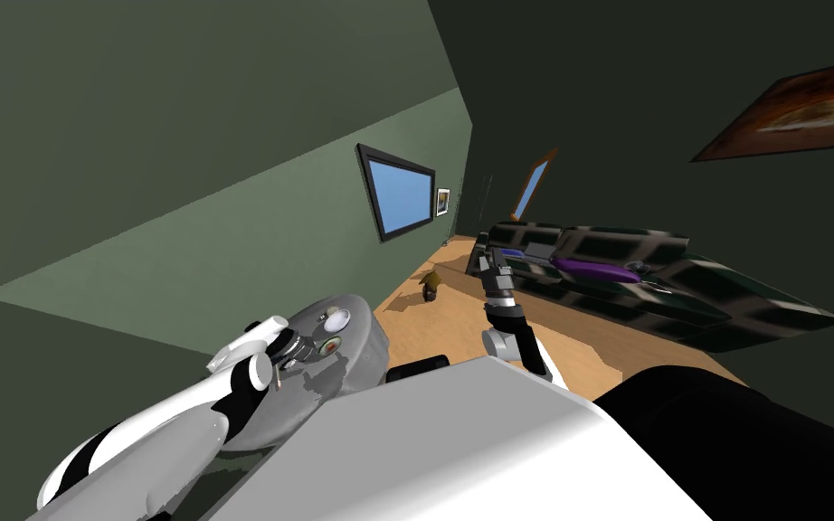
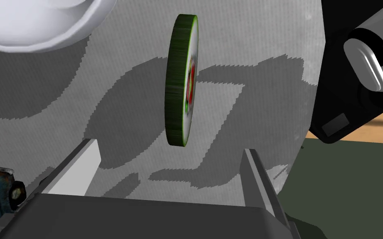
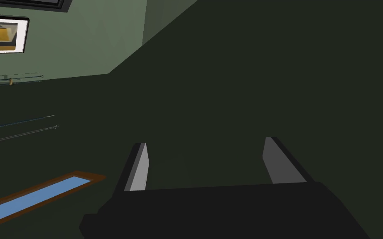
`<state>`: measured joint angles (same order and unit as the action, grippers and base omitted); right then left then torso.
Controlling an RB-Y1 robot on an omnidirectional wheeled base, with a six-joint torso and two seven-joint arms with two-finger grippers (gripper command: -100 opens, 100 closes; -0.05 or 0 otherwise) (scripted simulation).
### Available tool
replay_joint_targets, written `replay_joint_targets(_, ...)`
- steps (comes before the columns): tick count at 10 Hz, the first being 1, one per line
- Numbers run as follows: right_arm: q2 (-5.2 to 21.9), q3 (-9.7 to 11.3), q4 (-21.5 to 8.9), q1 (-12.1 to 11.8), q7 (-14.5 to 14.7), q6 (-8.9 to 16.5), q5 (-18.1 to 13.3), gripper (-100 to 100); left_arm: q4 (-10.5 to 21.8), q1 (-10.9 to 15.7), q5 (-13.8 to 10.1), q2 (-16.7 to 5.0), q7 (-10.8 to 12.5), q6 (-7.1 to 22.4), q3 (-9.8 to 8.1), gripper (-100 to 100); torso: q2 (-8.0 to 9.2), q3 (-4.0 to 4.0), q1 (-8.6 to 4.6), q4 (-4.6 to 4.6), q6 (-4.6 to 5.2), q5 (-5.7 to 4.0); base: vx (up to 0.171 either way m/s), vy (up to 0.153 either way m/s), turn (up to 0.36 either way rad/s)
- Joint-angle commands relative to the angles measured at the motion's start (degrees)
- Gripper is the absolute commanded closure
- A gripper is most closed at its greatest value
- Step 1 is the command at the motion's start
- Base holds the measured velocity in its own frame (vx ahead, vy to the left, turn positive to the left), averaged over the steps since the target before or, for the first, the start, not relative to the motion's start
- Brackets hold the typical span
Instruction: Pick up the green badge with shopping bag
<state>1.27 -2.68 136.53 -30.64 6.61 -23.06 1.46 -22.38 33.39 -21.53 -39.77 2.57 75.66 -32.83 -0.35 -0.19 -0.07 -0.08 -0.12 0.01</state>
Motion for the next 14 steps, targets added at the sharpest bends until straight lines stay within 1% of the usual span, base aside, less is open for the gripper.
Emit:
replay_joint_targets(1,0.0,0.0,0.0,0.0,0.0,0.0,0.0,0,1.1,0.9,-0.5,-0.4,0.1,1.6,-0.36,-100,0.00,0.00,0.00,0.00,0.00,0.00,0.032,-0.019,-0.125)
replay_joint_targets(2,0.0,0.0,0.0,0.0,0.0,0.0,0.0,0,1.1,0.7,-0.3,-0.4,-0.1,0.7,-0.23,-100,-0.01,-0.01,-0.02,0.00,-0.01,0.00,0.014,-0.008,-0.023)
replay_joint_targets(3,0.0,0.0,0.0,0.0,0.0,0.0,0.0,0,1.2,0.8,-0.3,-0.4,-0.1,0.9,-0.26,0,0.05,0.02,0.02,0.00,-0.04,0.01,0.000,0.000,0.000)
replay_joint_targets(4,0.0,0.0,0.0,0.0,0.0,0.0,0.0,0,1.5,0.3,-0.5,0.8,-0.1,-0.8,-0.11,-100,0.09,0.05,0.05,0.01,-0.04,0.01,0.007,0.017,0.014)
replay_joint_targets(5,0.0,0.0,0.0,0.0,0.0,0.0,0.0,0,1.7,0.0,-0.5,1.5,-0.1,-1.8,-0.02,-100,0.09,0.05,0.11,0.01,-0.05,0.04,0.009,0.029,0.013)
replay_joint_targets(6,0.0,0.0,0.0,0.0,0.0,0.0,0.0,0,1.7,0.0,-0.5,1.5,-0.1,-1.8,-0.02,-100,0.10,0.05,0.16,0.01,-0.05,0.05,0.006,0.019,0.004)
replay_joint_targets(7,0.0,0.0,0.0,0.0,0.0,0.0,0.0,0,1.9,-0.2,-0.6,1.9,-0.2,-2.5,0.04,-100,0.10,0.05,0.14,0.02,-0.04,0.04,0.005,0.011,0.002)
replay_joint_targets(9,0.0,0.0,0.0,0.0,0.0,0.0,0.0,0,1.3,-0.4,-0.6,1.9,0.0,-2.0,0.01,-100,0.11,0.06,0.09,0.02,-0.04,0.02,0.000,0.000,0.000)
replay_joint_targets(10,0.0,0.0,0.0,0.0,0.0,0.0,0.0,0,1.6,-0.3,-0.6,1.9,-0.1,-2.2,0.02,100,0.12,0.07,0.07,0.02,-0.04,0.02,0.000,0.000,0.000)
replay_joint_targets(14,0.0,0.0,0.0,0.0,0.0,0.0,0.0,0,1.6,-0.3,-0.6,1.9,0.0,-2.1,0.02,100,0.10,0.06,0.11,0.03,-0.04,0.03,0.000,0.000,0.000)
